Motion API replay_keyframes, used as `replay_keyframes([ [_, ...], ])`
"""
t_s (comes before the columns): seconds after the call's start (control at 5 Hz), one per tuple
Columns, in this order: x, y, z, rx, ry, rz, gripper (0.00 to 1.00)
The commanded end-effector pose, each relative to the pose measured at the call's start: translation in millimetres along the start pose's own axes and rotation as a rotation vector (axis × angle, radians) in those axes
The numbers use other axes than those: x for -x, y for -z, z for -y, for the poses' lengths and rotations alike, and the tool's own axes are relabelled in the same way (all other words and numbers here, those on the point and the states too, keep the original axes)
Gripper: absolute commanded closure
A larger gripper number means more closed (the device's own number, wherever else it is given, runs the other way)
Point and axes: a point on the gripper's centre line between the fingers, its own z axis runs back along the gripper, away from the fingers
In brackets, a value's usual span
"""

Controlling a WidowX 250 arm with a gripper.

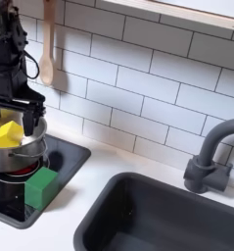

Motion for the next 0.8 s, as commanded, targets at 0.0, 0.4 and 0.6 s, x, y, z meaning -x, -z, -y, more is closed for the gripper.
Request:
replay_keyframes([
  [0.0,-5,15.3,-1.2,-0.014,0.005,-0.012,0.0],
  [0.4,-5,28.2,-3.8,-0.018,-0.002,-0.037,0.0],
  [0.6,-4,34.0,-3.1,-0.013,-0.006,-0.052,0.0],
])
